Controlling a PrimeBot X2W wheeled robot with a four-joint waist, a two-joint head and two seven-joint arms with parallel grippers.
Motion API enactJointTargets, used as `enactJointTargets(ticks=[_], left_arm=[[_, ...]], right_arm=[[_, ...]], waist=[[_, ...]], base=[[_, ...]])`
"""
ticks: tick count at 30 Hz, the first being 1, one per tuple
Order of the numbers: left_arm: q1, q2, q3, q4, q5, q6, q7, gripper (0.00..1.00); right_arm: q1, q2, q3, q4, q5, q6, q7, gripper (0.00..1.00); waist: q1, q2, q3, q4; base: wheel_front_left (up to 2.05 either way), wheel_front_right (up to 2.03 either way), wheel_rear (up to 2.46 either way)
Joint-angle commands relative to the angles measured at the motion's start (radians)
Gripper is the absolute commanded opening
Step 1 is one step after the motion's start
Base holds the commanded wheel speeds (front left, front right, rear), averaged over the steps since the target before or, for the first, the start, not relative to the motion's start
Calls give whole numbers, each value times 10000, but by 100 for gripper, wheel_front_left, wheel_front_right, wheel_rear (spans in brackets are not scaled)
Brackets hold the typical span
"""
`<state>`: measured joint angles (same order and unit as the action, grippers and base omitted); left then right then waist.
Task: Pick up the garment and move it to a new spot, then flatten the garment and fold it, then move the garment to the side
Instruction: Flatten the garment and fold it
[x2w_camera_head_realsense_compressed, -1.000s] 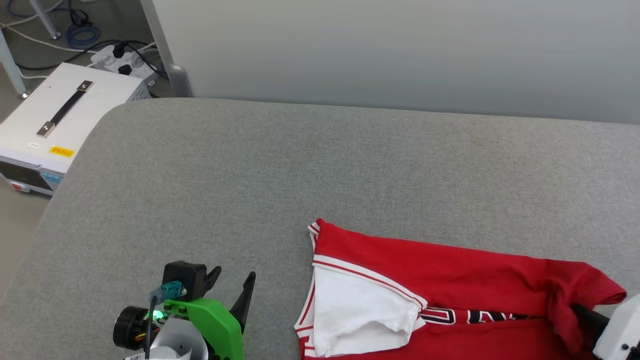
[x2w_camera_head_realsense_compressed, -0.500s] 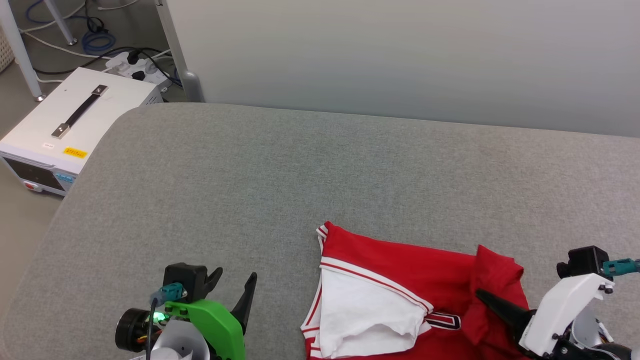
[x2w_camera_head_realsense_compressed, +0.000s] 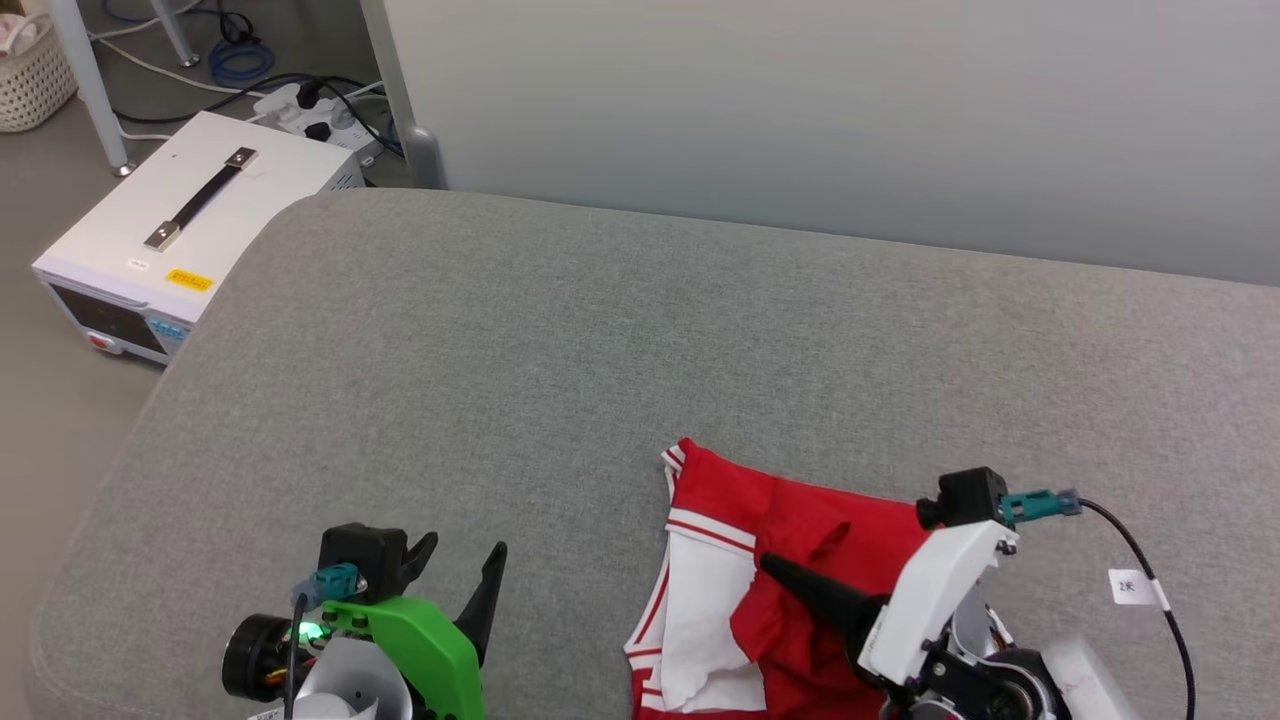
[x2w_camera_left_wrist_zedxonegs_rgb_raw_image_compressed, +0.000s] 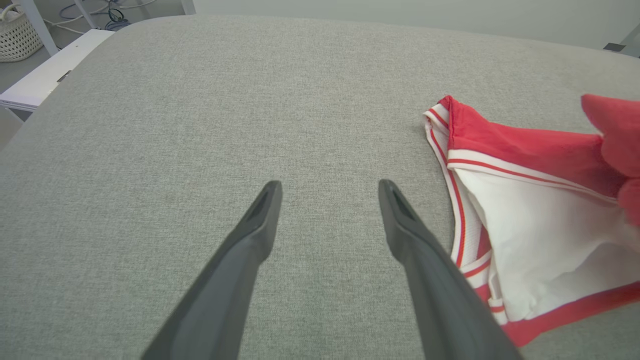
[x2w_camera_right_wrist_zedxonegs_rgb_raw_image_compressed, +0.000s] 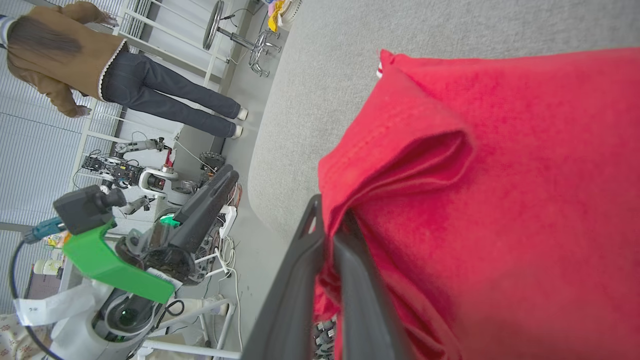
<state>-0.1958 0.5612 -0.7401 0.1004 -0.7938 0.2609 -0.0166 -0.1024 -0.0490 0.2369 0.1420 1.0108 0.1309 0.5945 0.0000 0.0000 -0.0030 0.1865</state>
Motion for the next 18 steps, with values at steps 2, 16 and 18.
enactJointTargets(ticks=[2,16,18], left_arm=[[-56,6,-13,-36,-68,34,33,100],[-58,-24,-14,98,-151,70,-27,100],[-64,-12,-7,66,-154,91,-23,100]], right_arm=[[-581,-14,341,665,56,-2,-491,0],[-2539,-13,1998,3628,602,-2,-2169,100],[-2634,-13,2305,3529,888,-2,-2216,100]], waist=[[0,0,76,194],[0,0,116,505],[0,0,72,449]], base=[[0,0,0],[0,0,0],[0,0,0]])
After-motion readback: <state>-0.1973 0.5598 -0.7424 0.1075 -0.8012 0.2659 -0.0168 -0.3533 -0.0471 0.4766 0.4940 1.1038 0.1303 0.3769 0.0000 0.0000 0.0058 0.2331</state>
